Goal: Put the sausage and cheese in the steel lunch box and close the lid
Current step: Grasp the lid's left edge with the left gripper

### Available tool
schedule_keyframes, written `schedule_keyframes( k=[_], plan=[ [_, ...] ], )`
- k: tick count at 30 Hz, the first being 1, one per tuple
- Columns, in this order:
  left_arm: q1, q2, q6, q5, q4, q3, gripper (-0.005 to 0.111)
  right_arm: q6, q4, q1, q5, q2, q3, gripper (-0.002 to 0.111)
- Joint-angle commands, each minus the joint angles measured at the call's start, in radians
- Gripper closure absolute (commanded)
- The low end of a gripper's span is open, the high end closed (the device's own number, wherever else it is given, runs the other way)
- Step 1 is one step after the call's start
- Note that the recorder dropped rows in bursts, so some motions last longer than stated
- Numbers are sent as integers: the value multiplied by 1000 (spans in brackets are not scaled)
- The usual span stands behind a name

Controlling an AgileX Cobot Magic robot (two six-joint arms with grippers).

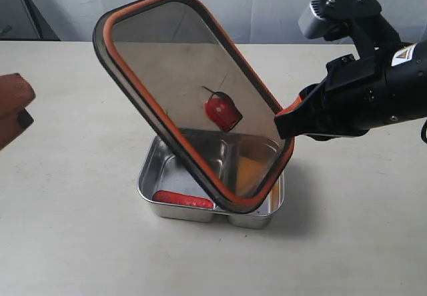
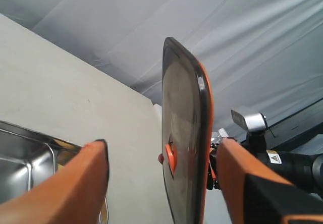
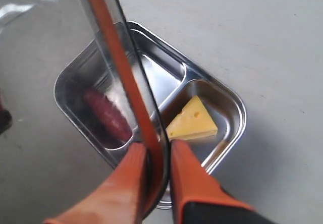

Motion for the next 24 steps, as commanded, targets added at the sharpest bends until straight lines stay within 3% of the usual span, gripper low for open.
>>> schedule_keyframes(
  k=[1,14,24],
  plan=[
    [-34,53,7,-48,11,-6,47,-7,-4,27,-29,-7,3,109],
    [-126,152,4,-172,36,-6,47,-4,28,27,-75,27,3,109],
    [-136,280,-4,-290,61,-6,47,-12,51,27,-69,63,1,109]
  ],
)
